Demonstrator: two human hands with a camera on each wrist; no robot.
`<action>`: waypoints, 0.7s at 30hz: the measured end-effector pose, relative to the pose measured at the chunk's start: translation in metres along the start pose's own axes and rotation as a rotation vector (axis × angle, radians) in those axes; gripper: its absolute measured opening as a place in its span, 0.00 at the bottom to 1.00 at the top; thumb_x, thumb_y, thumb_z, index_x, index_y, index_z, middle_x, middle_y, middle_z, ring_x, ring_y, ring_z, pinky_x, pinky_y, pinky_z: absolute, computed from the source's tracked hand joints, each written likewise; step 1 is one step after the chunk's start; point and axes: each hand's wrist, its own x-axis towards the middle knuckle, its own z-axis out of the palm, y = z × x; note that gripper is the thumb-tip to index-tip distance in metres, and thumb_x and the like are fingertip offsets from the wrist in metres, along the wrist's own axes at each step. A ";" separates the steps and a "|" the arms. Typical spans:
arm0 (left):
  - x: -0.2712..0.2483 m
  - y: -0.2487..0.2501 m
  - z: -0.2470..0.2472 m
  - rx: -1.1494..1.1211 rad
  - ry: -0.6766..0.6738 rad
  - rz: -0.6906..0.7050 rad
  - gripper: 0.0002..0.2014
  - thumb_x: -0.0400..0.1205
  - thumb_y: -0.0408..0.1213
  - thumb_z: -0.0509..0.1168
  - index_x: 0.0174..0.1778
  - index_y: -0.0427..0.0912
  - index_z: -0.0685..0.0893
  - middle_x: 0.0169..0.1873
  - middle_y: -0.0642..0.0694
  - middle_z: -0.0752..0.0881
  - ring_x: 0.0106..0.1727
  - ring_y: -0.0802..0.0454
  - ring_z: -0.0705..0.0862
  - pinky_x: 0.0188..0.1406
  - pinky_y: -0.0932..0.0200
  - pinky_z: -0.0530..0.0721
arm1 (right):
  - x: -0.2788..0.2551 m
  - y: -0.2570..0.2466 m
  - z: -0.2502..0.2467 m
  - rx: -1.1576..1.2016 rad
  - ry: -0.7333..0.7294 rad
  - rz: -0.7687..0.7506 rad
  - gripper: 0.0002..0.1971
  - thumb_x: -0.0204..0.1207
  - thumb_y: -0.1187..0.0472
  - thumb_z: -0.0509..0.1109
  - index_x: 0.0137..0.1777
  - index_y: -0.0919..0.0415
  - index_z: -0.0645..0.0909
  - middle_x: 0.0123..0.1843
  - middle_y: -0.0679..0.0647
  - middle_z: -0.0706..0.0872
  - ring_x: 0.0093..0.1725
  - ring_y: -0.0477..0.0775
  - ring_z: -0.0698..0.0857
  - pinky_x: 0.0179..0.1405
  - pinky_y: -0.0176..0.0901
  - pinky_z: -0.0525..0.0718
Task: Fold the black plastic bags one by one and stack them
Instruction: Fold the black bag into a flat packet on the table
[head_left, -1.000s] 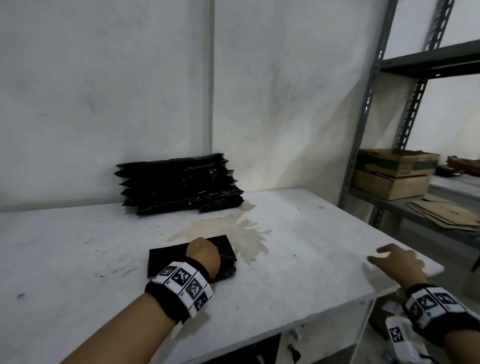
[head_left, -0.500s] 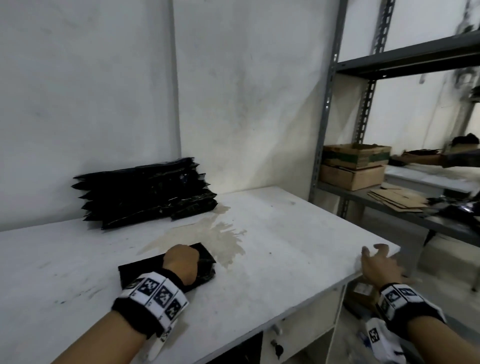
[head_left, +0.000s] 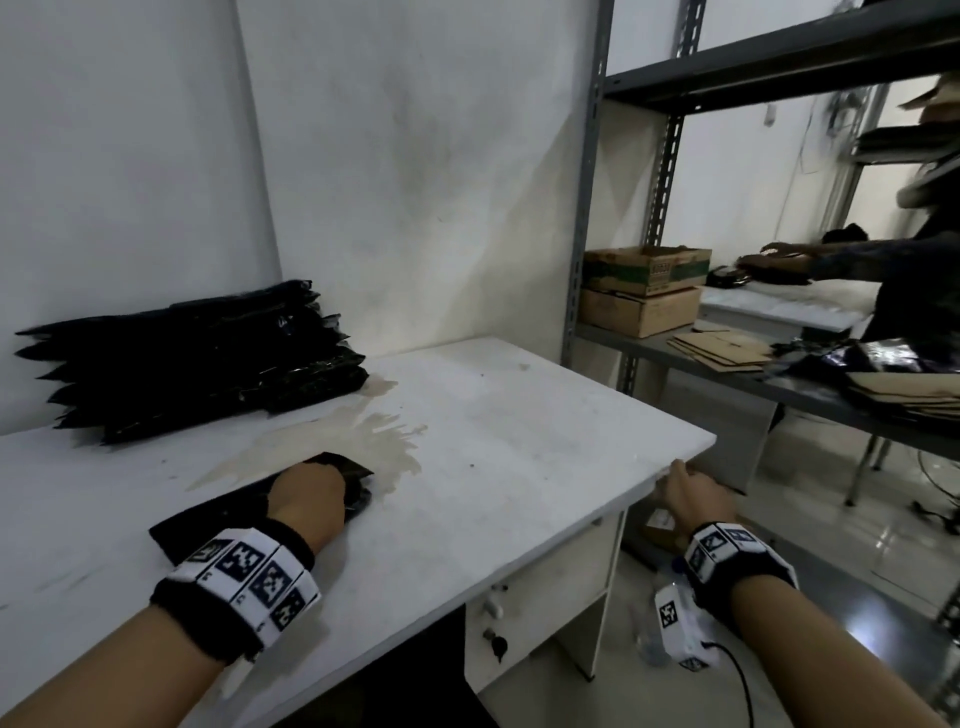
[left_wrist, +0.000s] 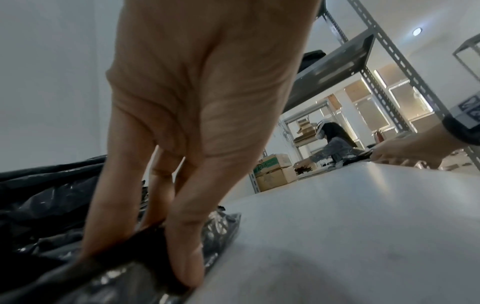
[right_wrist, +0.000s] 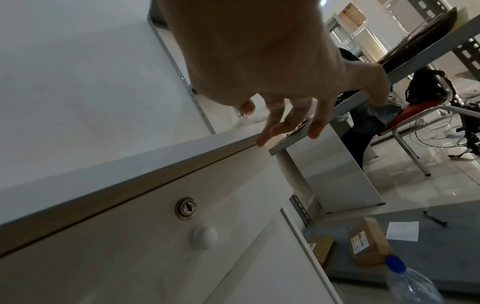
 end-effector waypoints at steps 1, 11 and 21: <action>0.001 0.002 -0.001 0.011 -0.010 -0.003 0.16 0.89 0.40 0.52 0.70 0.40 0.76 0.68 0.43 0.80 0.68 0.47 0.79 0.62 0.59 0.77 | 0.011 0.006 0.004 -0.022 -0.002 0.001 0.41 0.62 0.31 0.37 0.57 0.53 0.82 0.64 0.64 0.83 0.61 0.70 0.78 0.67 0.69 0.71; 0.008 0.007 0.001 0.108 -0.004 0.003 0.15 0.89 0.40 0.53 0.68 0.42 0.78 0.65 0.46 0.81 0.65 0.49 0.80 0.58 0.61 0.79 | -0.062 -0.029 -0.059 0.181 0.081 -0.147 0.13 0.72 0.46 0.67 0.37 0.55 0.83 0.35 0.46 0.85 0.46 0.57 0.80 0.71 0.65 0.59; -0.004 -0.027 0.004 0.023 0.026 0.090 0.20 0.77 0.41 0.70 0.63 0.43 0.74 0.60 0.47 0.82 0.61 0.49 0.81 0.52 0.58 0.79 | -0.104 -0.138 -0.066 0.336 0.171 -0.552 0.10 0.77 0.47 0.69 0.41 0.53 0.82 0.39 0.44 0.84 0.46 0.49 0.77 0.63 0.54 0.60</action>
